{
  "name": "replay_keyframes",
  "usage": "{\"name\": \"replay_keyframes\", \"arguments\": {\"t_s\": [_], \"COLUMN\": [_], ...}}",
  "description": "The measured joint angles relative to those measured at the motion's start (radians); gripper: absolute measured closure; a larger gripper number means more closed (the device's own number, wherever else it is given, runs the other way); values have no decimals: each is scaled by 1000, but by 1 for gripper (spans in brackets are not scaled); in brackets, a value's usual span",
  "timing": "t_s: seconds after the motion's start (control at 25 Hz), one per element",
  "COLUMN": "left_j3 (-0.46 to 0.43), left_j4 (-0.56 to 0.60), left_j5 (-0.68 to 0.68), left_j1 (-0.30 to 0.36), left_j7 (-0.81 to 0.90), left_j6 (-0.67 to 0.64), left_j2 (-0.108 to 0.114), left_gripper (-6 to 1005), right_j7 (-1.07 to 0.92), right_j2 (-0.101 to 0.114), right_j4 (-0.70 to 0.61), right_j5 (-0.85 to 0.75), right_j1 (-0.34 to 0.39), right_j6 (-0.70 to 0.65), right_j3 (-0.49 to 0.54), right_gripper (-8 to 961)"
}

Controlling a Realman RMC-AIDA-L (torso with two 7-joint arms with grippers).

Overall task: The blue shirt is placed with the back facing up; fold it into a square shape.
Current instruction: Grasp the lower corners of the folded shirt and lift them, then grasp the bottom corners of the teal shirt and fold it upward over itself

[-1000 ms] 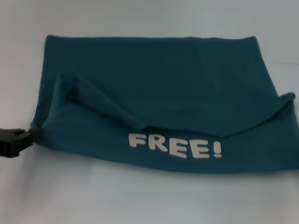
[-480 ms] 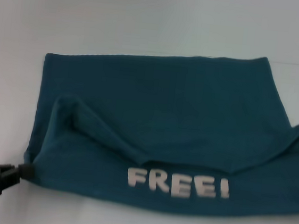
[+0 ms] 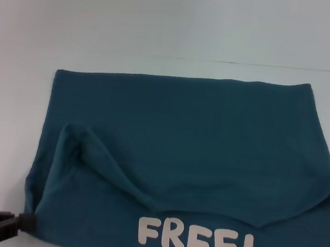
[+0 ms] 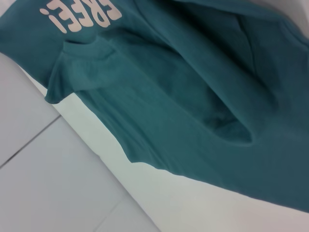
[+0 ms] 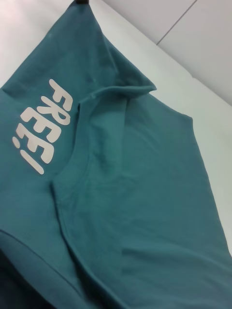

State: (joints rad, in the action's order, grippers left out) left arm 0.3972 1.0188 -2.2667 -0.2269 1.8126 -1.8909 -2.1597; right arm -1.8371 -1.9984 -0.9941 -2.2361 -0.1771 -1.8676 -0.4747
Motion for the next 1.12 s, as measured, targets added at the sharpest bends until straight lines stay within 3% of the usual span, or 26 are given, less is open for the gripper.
{"name": "replay_keyframes", "arguments": {"t_s": [0.68, 0.84, 1.12], "left_j3": [-90, -158, -235], "left_j4": [22, 10, -83], "left_j5": [-75, -58, -17], "left_j1": [-9, -61, -210], "left_j7": [0, 3, 44], "left_j6": [-117, -107, 25], "left_j2": [16, 30, 79], "left_gripper": [920, 917, 913], "right_j7": [9, 1, -20], "right_j2": [-2, -1, 15], "right_j4": [2, 0, 10], "right_j5": [-71, -71, -68], "right_j1": [-28, -77, -218], "right_j6": [-23, -5, 103], "right_j3": [36, 65, 141], "right_gripper": [918, 918, 918]}}
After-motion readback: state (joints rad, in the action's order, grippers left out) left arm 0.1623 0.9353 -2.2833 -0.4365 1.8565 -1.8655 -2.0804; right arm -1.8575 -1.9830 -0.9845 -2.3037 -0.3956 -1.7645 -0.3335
